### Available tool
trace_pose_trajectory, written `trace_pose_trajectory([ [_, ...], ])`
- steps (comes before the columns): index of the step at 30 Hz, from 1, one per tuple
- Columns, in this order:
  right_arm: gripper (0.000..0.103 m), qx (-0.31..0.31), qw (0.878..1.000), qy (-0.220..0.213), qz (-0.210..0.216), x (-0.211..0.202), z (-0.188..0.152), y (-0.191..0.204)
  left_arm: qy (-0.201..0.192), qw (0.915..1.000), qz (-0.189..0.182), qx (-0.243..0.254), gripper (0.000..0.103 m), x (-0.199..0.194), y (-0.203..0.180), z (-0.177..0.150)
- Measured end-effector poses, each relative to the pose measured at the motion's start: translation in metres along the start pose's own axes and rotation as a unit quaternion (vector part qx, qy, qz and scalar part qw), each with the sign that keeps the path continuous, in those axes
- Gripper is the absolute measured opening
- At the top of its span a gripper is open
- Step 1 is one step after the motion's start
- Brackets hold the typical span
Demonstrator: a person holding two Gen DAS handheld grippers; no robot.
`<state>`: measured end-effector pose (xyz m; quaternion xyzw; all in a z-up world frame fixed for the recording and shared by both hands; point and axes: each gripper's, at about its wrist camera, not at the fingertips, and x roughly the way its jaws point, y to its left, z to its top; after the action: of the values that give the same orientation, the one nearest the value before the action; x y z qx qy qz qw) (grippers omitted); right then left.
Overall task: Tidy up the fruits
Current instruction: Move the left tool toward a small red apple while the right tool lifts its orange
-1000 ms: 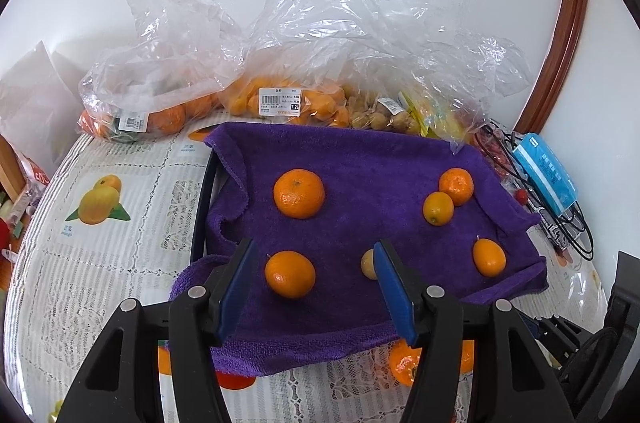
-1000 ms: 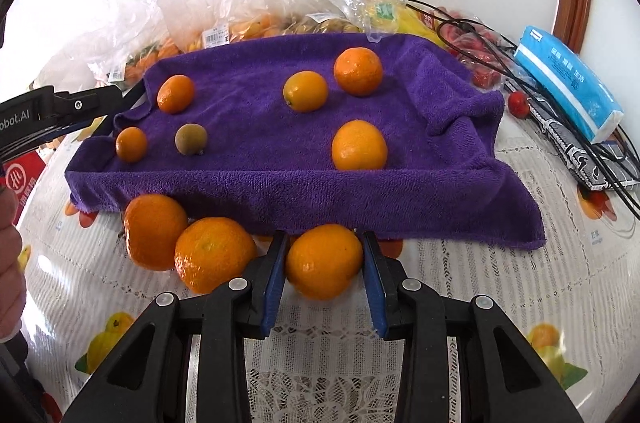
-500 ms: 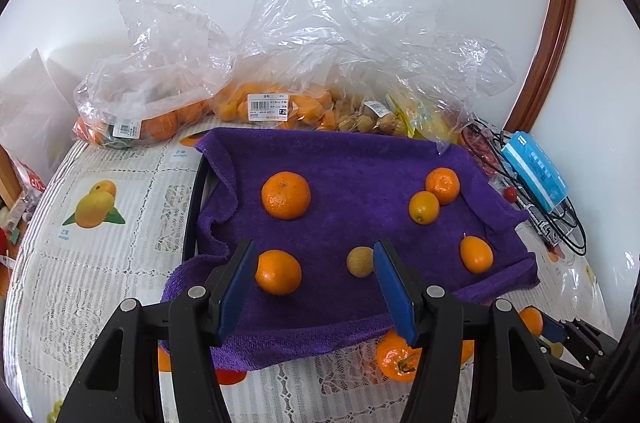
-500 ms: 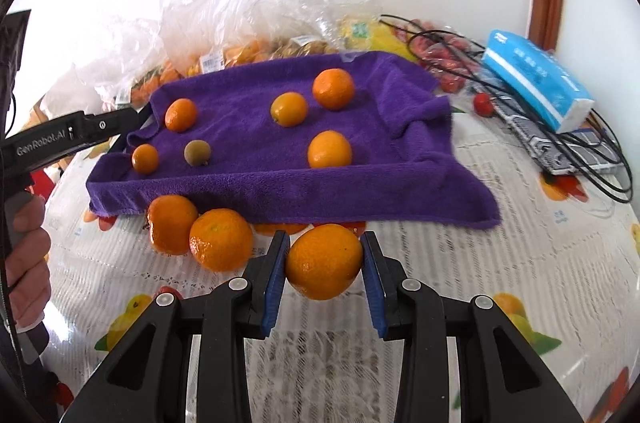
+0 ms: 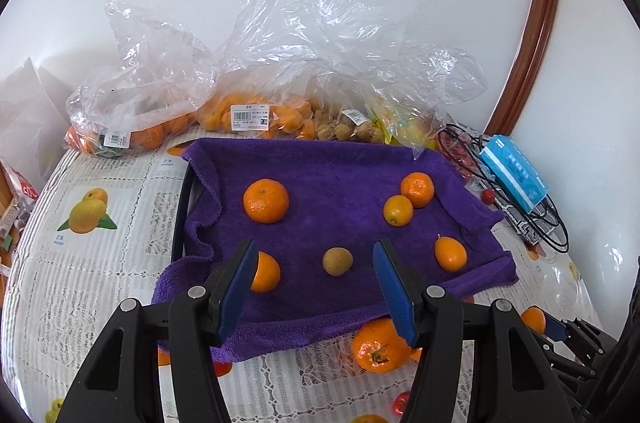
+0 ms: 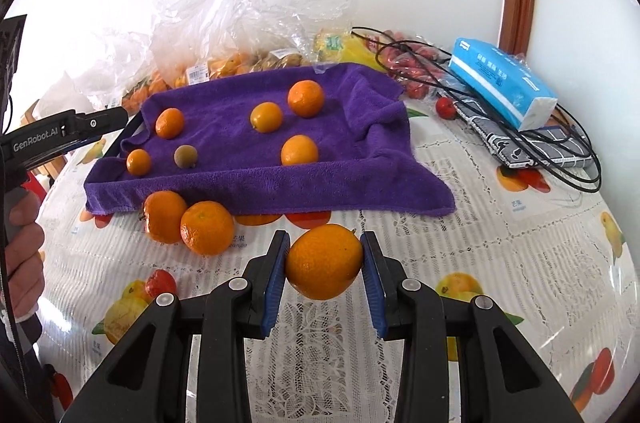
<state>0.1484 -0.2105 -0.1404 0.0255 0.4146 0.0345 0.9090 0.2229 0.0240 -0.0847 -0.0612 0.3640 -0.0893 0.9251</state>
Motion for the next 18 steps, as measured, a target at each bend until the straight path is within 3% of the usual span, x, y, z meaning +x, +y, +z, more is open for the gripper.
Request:
trace_pose_trajectory([
  [7,0.036,0.007,1.0,-0.012,0.002,-0.012,0.005,0.003,0.009,0.9999,-0.006,0.002,0.058,-0.001,-0.003,-0.005],
  [18,0.036,0.007,1.0,-0.027,-0.002,-0.031,0.002,-0.004,0.043,0.9987,-0.012,-0.025,0.06,-0.021,0.019,-0.044],
])
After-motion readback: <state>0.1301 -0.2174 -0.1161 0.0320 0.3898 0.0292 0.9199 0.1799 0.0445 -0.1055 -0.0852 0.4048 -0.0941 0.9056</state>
